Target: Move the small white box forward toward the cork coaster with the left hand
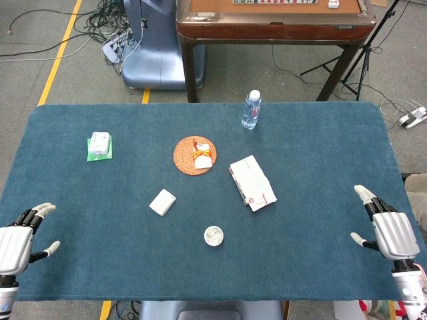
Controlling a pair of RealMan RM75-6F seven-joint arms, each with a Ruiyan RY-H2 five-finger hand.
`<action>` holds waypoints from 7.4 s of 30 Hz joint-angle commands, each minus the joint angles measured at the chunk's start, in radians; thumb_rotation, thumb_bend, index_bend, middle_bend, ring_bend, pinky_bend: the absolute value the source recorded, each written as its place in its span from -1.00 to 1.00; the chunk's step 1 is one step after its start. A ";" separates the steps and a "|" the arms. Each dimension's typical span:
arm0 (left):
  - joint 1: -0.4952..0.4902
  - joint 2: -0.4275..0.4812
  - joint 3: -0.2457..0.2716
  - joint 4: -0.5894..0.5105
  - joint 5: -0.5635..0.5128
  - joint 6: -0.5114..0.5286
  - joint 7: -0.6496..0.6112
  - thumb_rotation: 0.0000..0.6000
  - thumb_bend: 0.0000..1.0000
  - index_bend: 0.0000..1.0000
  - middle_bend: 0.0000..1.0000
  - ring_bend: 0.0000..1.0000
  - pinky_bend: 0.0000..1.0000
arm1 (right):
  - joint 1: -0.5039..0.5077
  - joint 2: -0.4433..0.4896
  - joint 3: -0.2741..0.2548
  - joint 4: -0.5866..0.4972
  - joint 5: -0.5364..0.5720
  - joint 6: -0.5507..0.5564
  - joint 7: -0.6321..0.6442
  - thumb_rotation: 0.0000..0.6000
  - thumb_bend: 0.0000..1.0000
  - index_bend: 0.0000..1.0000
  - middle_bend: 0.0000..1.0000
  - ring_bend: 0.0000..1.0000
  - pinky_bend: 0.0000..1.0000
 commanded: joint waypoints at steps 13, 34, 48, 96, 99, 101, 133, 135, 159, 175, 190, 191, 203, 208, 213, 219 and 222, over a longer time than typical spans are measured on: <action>-0.059 -0.014 -0.007 -0.040 0.027 -0.066 0.047 1.00 -0.96 -0.55 -0.49 -0.47 0.05 | -0.010 0.021 0.003 0.000 -0.002 0.024 0.050 1.00 -1.00 -0.99 -0.65 -0.55 -0.07; -0.277 -0.097 -0.081 -0.085 -0.022 -0.315 0.190 1.00 -1.00 -0.98 -0.93 -0.86 -0.33 | -0.028 0.043 0.010 0.010 -0.003 0.057 0.118 1.00 -1.00 -0.93 -0.62 -0.55 -0.07; -0.386 -0.189 -0.099 -0.045 -0.122 -0.448 0.300 1.00 -1.00 -1.00 -1.00 -1.00 -0.51 | -0.028 0.050 0.012 0.019 -0.001 0.055 0.155 1.00 -1.00 -0.93 -0.62 -0.55 -0.07; -0.613 -0.429 -0.139 0.226 -0.273 -0.595 0.270 1.00 -1.00 -1.00 -1.00 -1.00 -0.52 | -0.011 0.056 0.023 0.046 0.035 0.007 0.209 1.00 -1.00 -0.93 -0.61 -0.55 -0.07; -0.632 -0.443 -0.145 0.227 -0.283 -0.602 0.280 1.00 -1.00 -1.00 -1.00 -1.00 -0.52 | -0.012 0.057 0.024 0.047 0.035 0.010 0.215 1.00 -1.00 -0.93 -0.61 -0.55 -0.07; -0.642 -0.453 -0.149 0.226 -0.290 -0.606 0.285 1.00 -1.00 -1.00 -1.00 -1.00 -0.52 | -0.013 0.058 0.024 0.047 0.035 0.010 0.219 1.00 -1.00 -0.93 -0.61 -0.55 -0.07; -0.668 -0.418 -0.155 0.224 -0.403 -0.585 0.362 1.00 -1.00 -1.00 -1.00 -1.00 -0.52 | -0.014 0.064 0.025 0.051 0.035 0.011 0.240 1.00 -1.00 -0.93 -0.61 -0.55 -0.07; -0.675 -0.431 -0.157 0.245 -0.404 -0.592 0.350 1.00 -1.00 -1.00 -1.00 -1.00 -0.52 | -0.015 0.065 0.026 0.053 0.038 0.012 0.245 1.00 -1.00 -0.93 -0.61 -0.55 -0.07; -0.743 -0.508 -0.161 0.339 -0.411 -0.629 0.345 1.00 -1.00 -1.00 -1.00 -1.00 -0.52 | -0.016 0.071 0.031 0.071 0.047 0.004 0.289 1.00 -1.00 -0.93 -0.61 -0.55 -0.07; -0.786 -0.563 -0.170 0.275 -0.429 -0.618 0.407 1.00 -1.00 -1.00 -1.00 -1.00 -0.52 | -0.021 0.075 0.031 0.075 0.044 0.013 0.304 1.00 -1.00 -0.93 -0.61 -0.55 -0.07; -0.722 -0.477 -0.110 0.161 -0.422 -0.533 0.471 1.00 -1.00 -1.00 -1.00 -1.00 -0.52 | -0.022 0.076 0.029 0.073 0.032 0.017 0.307 1.00 -1.00 -0.93 -0.61 -0.55 -0.07; -0.717 -0.474 -0.104 0.153 -0.417 -0.527 0.474 1.00 -1.00 -1.00 -1.00 -1.00 -0.52 | -0.022 0.076 0.028 0.073 0.031 0.018 0.305 1.00 -1.00 -0.93 -0.61 -0.55 -0.07; -0.673 -0.437 -0.058 0.072 -0.370 -0.475 0.501 1.00 -1.00 -1.00 -1.00 -1.00 -0.52 | -0.022 0.076 0.026 0.069 0.026 0.020 0.302 1.00 -1.00 -0.93 -0.61 -0.55 -0.07; -0.662 -0.439 -0.046 0.061 -0.360 -0.467 0.510 1.00 -1.00 -1.00 -1.00 -1.00 -0.52 | -0.023 0.077 0.026 0.070 0.025 0.022 0.305 1.00 -1.00 -0.93 -0.61 -0.55 -0.07; -0.661 -0.454 -0.045 0.066 -0.360 -0.474 0.515 1.00 -1.00 -1.00 -1.00 -1.00 -0.52 | -0.025 0.078 0.025 0.069 0.023 0.027 0.308 1.00 -1.00 -0.93 -0.61 -0.55 -0.07; -0.665 -0.473 -0.049 0.081 -0.364 -0.487 0.520 1.00 -1.00 -1.00 -1.00 -1.00 -0.52 | -0.028 0.080 0.026 0.071 0.024 0.032 0.316 1.00 -1.00 -0.93 -0.61 -0.55 -0.07; -0.671 -0.485 -0.055 0.093 -0.371 -0.499 0.523 1.00 -1.00 -1.00 -1.00 -1.00 -0.52 | -0.029 0.081 0.027 0.073 0.025 0.034 0.321 1.00 -1.00 -0.93 -0.61 -0.55 -0.07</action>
